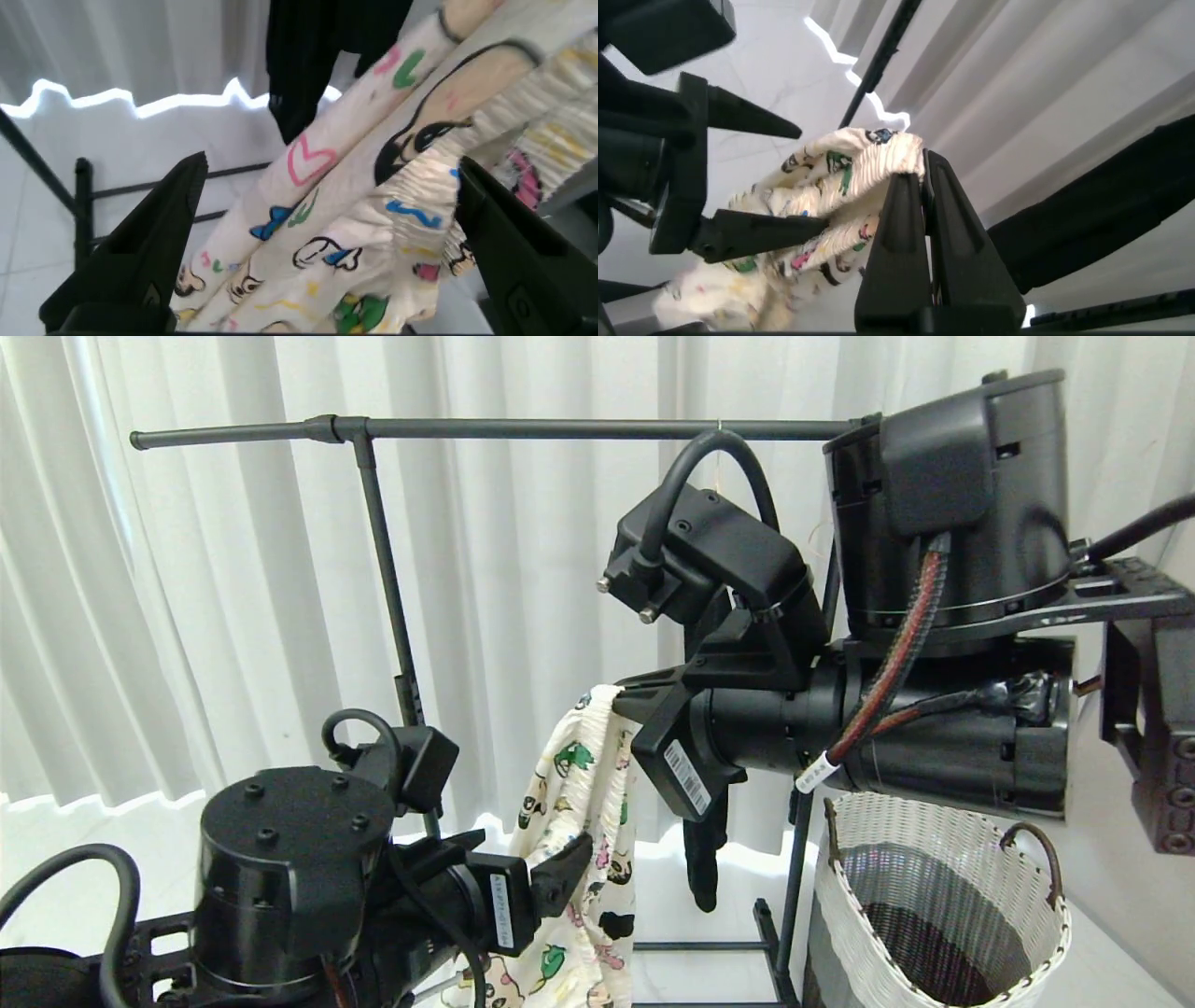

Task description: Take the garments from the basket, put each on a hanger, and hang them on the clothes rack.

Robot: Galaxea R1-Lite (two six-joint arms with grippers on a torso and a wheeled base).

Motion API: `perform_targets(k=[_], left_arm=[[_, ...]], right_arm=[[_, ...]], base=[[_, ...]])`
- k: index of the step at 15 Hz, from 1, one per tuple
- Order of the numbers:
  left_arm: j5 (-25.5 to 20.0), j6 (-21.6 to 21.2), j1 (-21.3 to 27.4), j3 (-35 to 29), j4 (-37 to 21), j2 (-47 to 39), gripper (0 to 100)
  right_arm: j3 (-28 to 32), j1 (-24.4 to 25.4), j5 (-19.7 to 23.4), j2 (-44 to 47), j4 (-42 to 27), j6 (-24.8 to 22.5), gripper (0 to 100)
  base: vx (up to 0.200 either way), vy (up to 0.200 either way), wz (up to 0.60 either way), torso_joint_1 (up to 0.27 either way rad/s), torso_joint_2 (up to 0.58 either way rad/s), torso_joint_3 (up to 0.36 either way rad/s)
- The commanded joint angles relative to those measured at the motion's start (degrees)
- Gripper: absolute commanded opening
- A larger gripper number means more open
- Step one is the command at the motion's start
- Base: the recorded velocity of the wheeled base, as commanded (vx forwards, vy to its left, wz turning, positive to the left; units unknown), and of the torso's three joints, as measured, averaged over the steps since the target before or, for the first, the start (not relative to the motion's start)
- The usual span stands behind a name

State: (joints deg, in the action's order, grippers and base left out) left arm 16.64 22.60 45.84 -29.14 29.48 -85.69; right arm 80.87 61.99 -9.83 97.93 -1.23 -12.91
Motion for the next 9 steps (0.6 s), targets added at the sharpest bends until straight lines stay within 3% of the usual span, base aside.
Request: perform_targets(k=[1, 9], left_arm=[[0.23, -0.72, -0.22, 1.98, 0.05, -0.45, 100], [-0.56, -6.87, 4.00, 10.85, 0.05, 2.02, 100]], right_arm=[[0.07, 0.24, -0.02, -0.28, 0.00, -0.01, 0], [0.25, 0.59, -0.19, -0.98, -0.09, -0.01, 0]], base=[[0.000, 0.000, 0.00, 0.000, 0.00, 0.000], [0.000, 0.000, 0.00, 0.000, 0.00, 0.000]])
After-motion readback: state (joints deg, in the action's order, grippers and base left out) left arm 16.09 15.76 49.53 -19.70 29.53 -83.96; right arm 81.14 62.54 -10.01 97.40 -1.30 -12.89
